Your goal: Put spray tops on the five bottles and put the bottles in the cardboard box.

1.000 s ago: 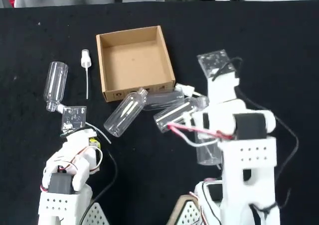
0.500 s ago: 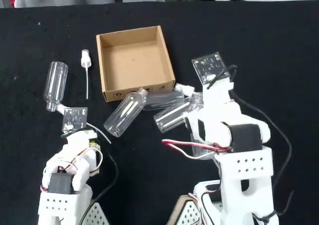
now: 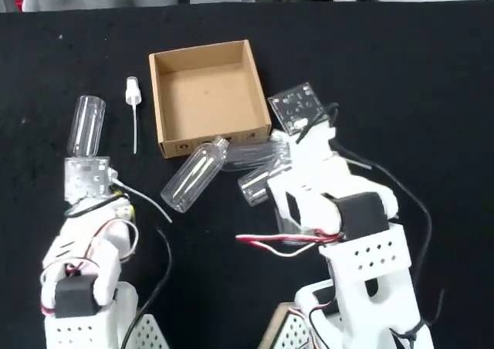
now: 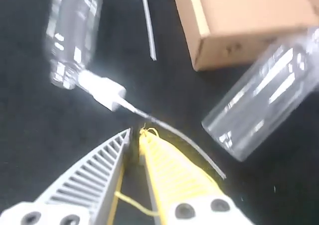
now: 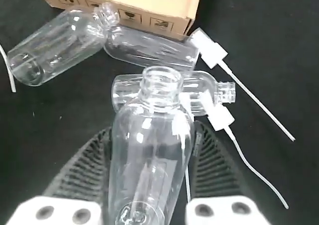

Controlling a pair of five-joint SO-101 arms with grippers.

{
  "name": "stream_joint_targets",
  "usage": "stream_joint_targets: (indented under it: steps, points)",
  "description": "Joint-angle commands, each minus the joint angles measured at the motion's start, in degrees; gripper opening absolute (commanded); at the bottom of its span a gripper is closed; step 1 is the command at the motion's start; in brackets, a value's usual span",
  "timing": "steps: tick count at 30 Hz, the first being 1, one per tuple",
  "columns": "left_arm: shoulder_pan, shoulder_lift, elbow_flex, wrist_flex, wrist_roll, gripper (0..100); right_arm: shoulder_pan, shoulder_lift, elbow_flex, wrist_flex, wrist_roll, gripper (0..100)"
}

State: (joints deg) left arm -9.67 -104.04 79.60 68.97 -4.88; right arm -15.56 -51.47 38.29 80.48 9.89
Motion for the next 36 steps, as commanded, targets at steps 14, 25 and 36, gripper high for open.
stream_joint_targets:
  steps: [14,25,36]
  points:
    - [-3.30,0.18,-11.03,3.96,-5.27,15,-1.32,-22.20,15.52,-10.64,-0.53,3.5]
    - [-3.30,8.88,-17.80,4.92,-4.40,16,-1.05,-22.20,23.08,-16.79,-2.81,3.5]
    - [-8.13,28.48,-28.88,5.71,-0.88,19,-0.97,-22.20,26.15,-18.46,-2.81,3.5]
